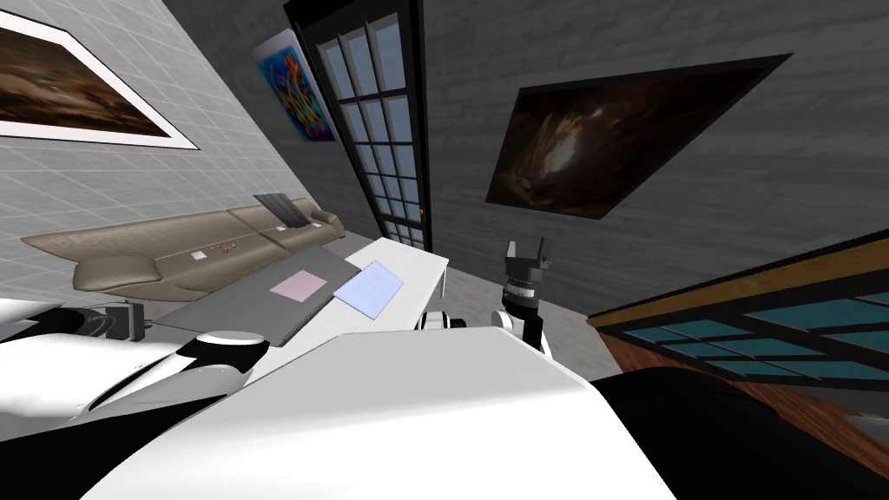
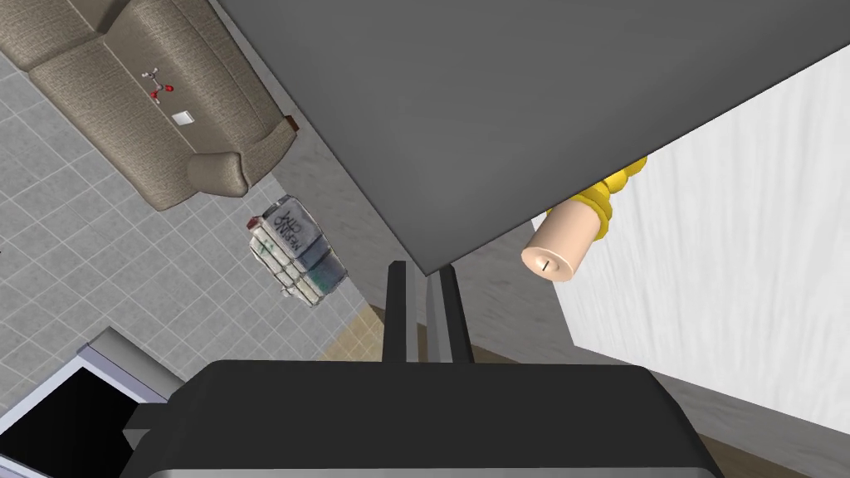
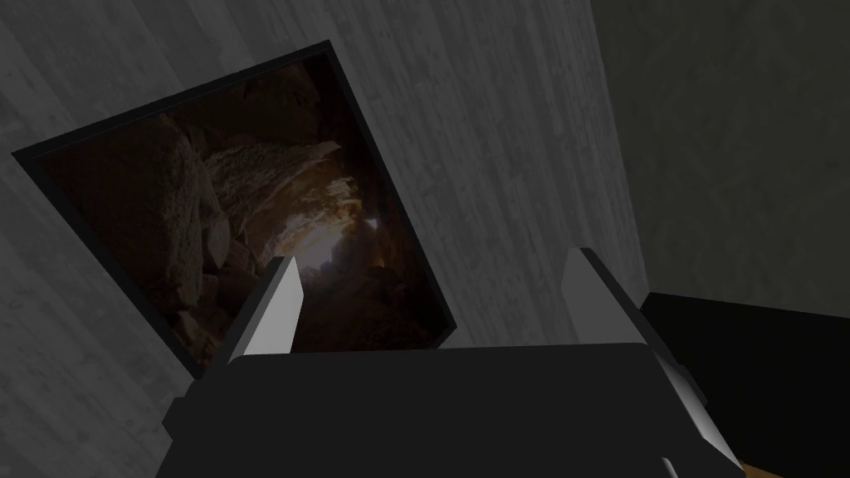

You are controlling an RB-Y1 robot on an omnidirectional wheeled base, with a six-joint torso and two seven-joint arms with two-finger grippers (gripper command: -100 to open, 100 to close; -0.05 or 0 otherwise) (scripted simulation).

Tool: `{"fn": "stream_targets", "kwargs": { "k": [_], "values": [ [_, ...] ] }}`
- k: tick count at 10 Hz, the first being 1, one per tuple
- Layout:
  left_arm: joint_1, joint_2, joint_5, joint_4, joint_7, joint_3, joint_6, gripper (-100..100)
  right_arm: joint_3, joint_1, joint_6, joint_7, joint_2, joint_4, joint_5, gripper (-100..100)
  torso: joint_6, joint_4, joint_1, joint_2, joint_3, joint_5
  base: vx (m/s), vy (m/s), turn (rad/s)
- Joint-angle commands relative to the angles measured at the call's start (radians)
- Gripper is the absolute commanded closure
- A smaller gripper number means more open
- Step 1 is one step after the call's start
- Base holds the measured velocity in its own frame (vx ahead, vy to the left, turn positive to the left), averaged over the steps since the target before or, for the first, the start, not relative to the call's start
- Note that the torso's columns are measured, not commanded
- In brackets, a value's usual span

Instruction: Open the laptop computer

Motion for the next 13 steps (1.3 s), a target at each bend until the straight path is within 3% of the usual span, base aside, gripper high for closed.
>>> {"fn": "stream_targets", "kwargs": {
  "k": [1,2,4,5,6,8,13],
  "values": [
    [-0.011,0.000,0.004,0.022,-0.071,0.023,0.005,100,0.000,0.000,0.000,0.000,0.000,0.000,0.000,0,0.002,-0.001,-0.001,-0.001,-0.001,0.001,0.072,-0.005,0.022],
    [-0.029,0.002,0.015,0.040,-0.104,0.073,0.015,100,0.000,0.000,0.000,0.000,0.000,0.000,0.000,0,0.005,0.000,-0.001,0.000,0.000,0.001,0.096,-0.023,0.118],
    [-0.029,0.002,0.015,0.040,-0.154,0.075,0.015,100,0.000,0.000,0.000,0.000,0.000,0.000,0.000,0,0.004,0.000,-0.002,-0.002,-0.001,0.000,0.082,-0.012,0.059],
    [-0.026,0.010,0.012,0.033,-0.137,0.075,0.013,100,0.000,0.000,0.000,0.000,0.000,0.000,0.000,0,0.005,0.000,0.000,0.000,0.000,0.001,0.011,0.000,0.022],
    [-0.013,0.008,-0.001,0.050,-0.147,0.082,0.062,100,0.000,0.000,0.000,0.000,0.000,0.000,0.000,0,0.003,0.001,0.001,0.002,0.001,-0.001,0.006,0.039,-0.036],
    [-0.007,0.006,-0.008,0.058,-0.149,0.085,0.093,100,0.000,0.000,0.000,0.000,0.000,0.000,0.000,0,0.001,0.001,0.010,0.005,-0.002,-0.001,-0.004,0.027,-0.041],
    [-0.002,0.004,-0.014,0.066,-0.152,0.087,0.119,100,0.000,0.000,0.000,0.000,0.000,0.000,0.000,0,0.001,0.000,0.028,0.008,-0.009,0.001,-0.002,0.014,-0.014]
  ]
}}
